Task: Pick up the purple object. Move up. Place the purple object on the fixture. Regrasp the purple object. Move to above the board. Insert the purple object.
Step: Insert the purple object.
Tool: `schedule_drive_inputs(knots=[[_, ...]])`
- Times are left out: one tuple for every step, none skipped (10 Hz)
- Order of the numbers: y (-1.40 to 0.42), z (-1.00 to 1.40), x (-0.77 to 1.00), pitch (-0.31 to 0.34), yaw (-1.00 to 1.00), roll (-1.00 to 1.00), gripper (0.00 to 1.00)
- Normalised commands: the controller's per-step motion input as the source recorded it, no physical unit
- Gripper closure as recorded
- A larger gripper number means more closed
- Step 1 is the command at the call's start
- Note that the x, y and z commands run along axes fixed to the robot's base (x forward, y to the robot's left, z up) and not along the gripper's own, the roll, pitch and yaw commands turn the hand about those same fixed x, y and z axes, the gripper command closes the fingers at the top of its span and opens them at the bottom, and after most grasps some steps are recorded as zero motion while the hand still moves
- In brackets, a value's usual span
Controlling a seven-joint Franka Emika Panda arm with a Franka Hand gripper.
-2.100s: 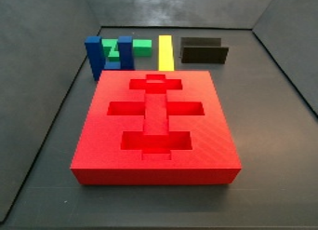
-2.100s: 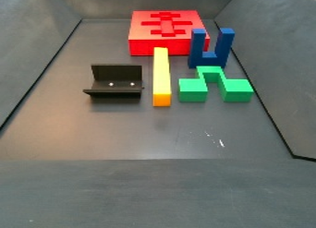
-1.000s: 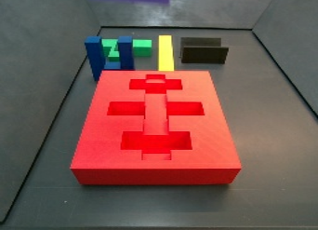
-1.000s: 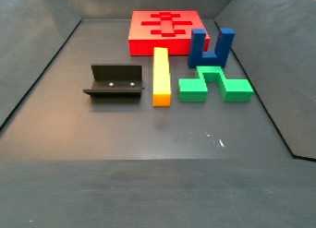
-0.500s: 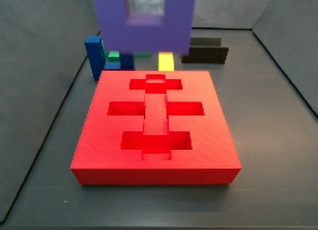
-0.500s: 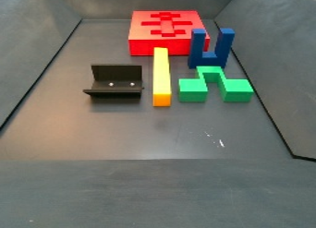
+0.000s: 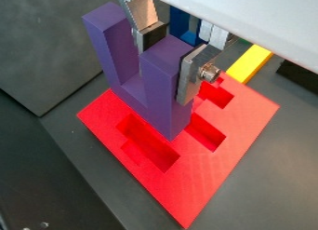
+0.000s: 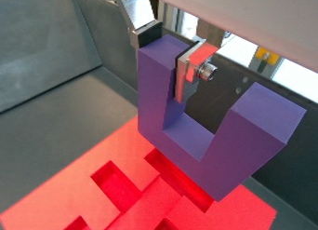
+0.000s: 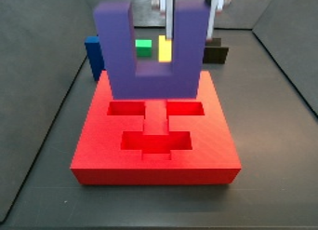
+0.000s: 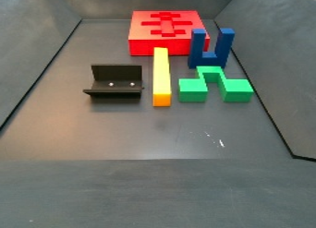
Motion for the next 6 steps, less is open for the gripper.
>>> schedule_drive_inputs(knots=[[0.00,-0.22,0.00,0.000,0.06,0.00,1.00],[0.00,-0.02,0.00,0.000,0.01,0.00,1.00],[0.00,-0.02,0.00,0.000,0.04,0.00,1.00],[-0.08,-0.25,0.11,0.000,0.31,0.21,1.00],[-0.12,-0.29,0.14,0.000,0.31,0.24,1.00],[-0.11,-0.32,0.07,0.000,0.27,0.24,1.00]])
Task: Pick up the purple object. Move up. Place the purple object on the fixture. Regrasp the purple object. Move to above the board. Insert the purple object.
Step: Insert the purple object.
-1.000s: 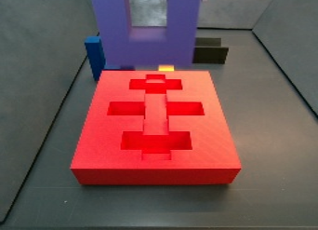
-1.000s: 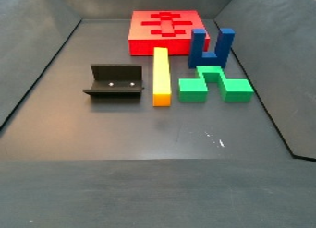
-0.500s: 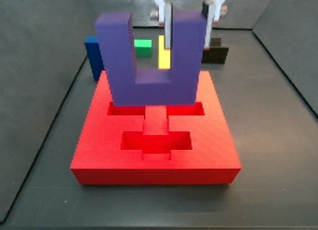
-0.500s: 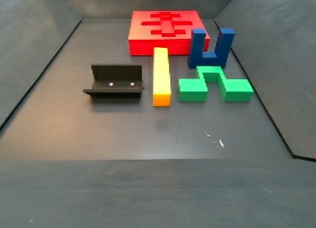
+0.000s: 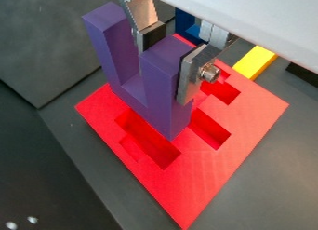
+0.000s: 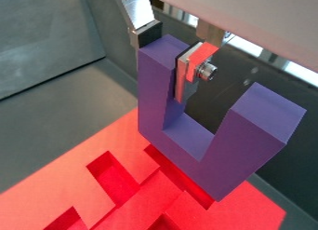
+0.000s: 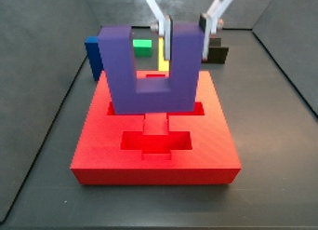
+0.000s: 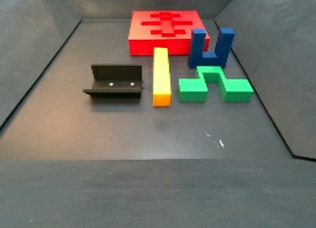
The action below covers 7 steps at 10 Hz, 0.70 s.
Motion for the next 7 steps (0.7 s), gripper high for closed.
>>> schedule_drive_inputs(knots=[[-0.03,-0.32,0.00,0.000,0.05,0.14,1.00],[0.00,-0.23,-0.04,0.000,0.00,0.05,1.00],[-0.07,-0.29,0.00,-0.003,-0.06,0.05,1.00],[-0.07,-0.35,0.00,-0.036,-0.09,0.02,1.00],[-0.13,-0.27,0.00,-0.077,-0.05,-0.01,1.00],[-0.21,-0.18,0.12,-0.079,0.00,-0.03,1.00],[-0.20,-0.17,0.18,-0.069,0.00,-0.02,1.00]])
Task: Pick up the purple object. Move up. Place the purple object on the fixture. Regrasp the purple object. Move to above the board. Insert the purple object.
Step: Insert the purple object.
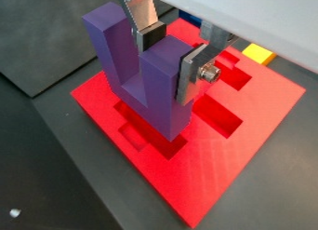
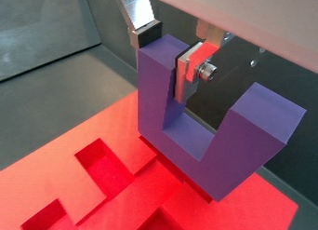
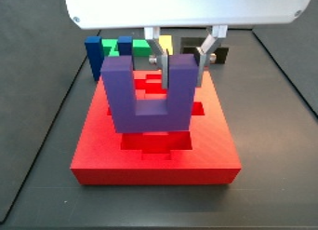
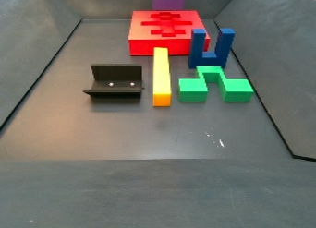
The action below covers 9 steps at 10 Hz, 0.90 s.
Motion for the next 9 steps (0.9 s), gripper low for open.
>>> schedule_drive_inputs(knots=[[-0.20,-0.18,0.19,-0.060,0.00,0.00,1.00],[-0.17,-0.21,0.18,-0.049,0.00,0.00,1.00],[-0.13,-0.26,0.18,-0.043,0.00,0.00,1.00],[-0.04,-0.29,0.13,-0.026,0.00,0.05,1.00],[0.00,-0.31,0.02,-0.031,0.00,0.09,1.00],[0.01,-0.23,-0.04,-0.020,0.00,0.03,1.00],[0.07,-0.17,-0.07,-0.020,0.00,0.00,1.00],[0.05,-0.17,-0.03,-0.026,0.00,0.00,1.00],[0.07,-0.13,0.00,-0.007,0.00,0.00,1.00]])
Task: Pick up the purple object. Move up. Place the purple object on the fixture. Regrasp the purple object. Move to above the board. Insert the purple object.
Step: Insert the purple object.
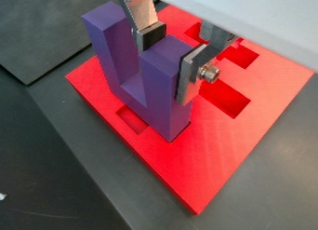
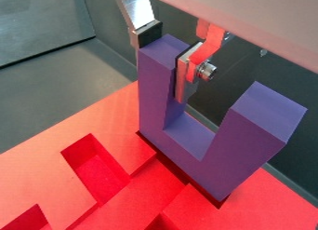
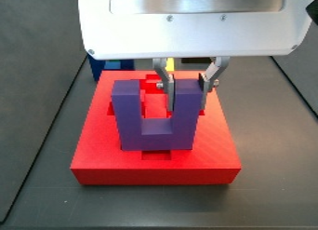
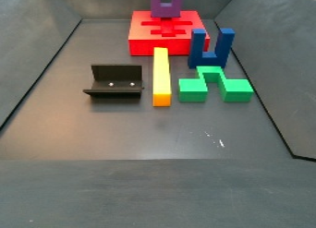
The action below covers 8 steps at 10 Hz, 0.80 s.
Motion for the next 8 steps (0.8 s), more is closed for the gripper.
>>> schedule_drive_inputs(knots=[[0.09,-0.05,0.00,0.000,0.00,0.01,1.00],[0.08,-0.01,0.03,0.000,0.00,0.03,1.00],[0.05,0.00,0.07,0.000,0.00,0.03,1.00],[0.03,0.03,0.09,0.003,-0.01,0.01,1.00],[0.00,0.00,0.00,0.000,-0.03,0.06,1.00],[0.00,-0.08,-0.02,0.000,0.00,0.05,1.00],[0.00,-0.16,-0.07,-0.004,-0.02,0.05,1.00],[0.00,-0.24,-0.08,-0.020,-0.05,0.04,1.00]])
